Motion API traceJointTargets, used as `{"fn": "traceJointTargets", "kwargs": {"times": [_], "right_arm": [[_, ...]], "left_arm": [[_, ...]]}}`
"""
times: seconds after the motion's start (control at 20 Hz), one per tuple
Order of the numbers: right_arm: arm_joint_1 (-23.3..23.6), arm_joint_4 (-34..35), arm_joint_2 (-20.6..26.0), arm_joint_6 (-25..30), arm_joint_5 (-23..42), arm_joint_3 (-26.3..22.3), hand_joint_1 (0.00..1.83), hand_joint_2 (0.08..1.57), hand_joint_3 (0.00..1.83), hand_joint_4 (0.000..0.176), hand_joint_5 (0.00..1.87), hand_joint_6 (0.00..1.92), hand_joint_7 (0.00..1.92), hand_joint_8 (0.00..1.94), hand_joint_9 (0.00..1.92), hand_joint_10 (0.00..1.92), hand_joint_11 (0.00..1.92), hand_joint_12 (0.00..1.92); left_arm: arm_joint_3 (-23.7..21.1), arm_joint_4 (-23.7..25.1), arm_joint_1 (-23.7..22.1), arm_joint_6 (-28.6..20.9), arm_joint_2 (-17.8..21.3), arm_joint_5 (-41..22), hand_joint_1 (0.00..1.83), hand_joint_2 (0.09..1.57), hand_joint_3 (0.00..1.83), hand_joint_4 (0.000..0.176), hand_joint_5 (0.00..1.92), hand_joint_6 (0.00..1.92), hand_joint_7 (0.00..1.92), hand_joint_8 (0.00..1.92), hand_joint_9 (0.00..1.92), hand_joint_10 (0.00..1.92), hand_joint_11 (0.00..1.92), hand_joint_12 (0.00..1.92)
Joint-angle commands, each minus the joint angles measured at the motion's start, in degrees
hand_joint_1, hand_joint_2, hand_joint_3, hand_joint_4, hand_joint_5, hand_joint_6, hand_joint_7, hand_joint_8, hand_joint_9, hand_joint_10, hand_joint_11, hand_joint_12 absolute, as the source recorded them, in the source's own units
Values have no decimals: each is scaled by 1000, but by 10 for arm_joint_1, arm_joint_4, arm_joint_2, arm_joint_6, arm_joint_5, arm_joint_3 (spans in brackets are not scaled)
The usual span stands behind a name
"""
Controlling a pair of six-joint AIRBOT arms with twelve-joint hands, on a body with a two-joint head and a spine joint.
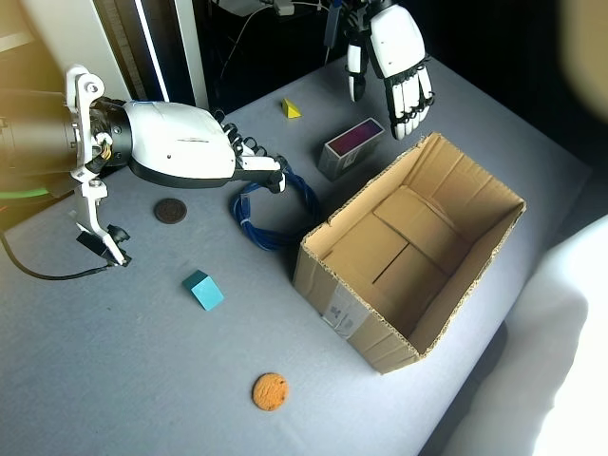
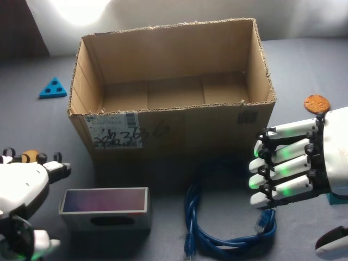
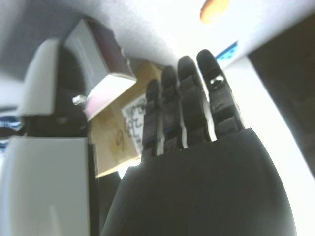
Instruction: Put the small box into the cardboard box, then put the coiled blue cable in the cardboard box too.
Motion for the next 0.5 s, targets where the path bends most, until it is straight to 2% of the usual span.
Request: {"fn": "traceJointTargets", "kwargs": {"times": [0.0,0.1,0.2,0.3,0.45], "right_arm": [[2,34,5,1,38,-4,1,1262,3,0,418,0,421,2,381,2,0,864],[2,35,5,1,38,-4,0,1266,3,0,404,0,411,0,371,0,0,865],[2,37,5,1,38,-3,18,1264,0,0,426,4,436,5,398,7,0,913],[2,37,6,1,37,-3,0,1269,1,0,423,2,425,1,379,1,0,858],[2,38,6,-3,35,-3,34,1267,0,0,429,0,434,0,398,5,0,914]], "left_arm": [[-1,25,-9,-2,-2,-51,1102,1103,8,0,173,0,164,0,139,0,0,502],[0,16,-17,-2,-14,-65,1092,1089,1,0,175,1,161,1,130,1,0,473],[-1,9,-22,-3,-27,-78,1095,1088,1,0,189,2,187,3,155,6,0,528],[-1,5,-22,-7,-36,-86,1097,1086,0,0,179,1,179,0,149,2,0,498],[-3,3,-22,-11,-57,-101,1117,1097,3,0,187,2,195,2,153,1,0,497]]}}
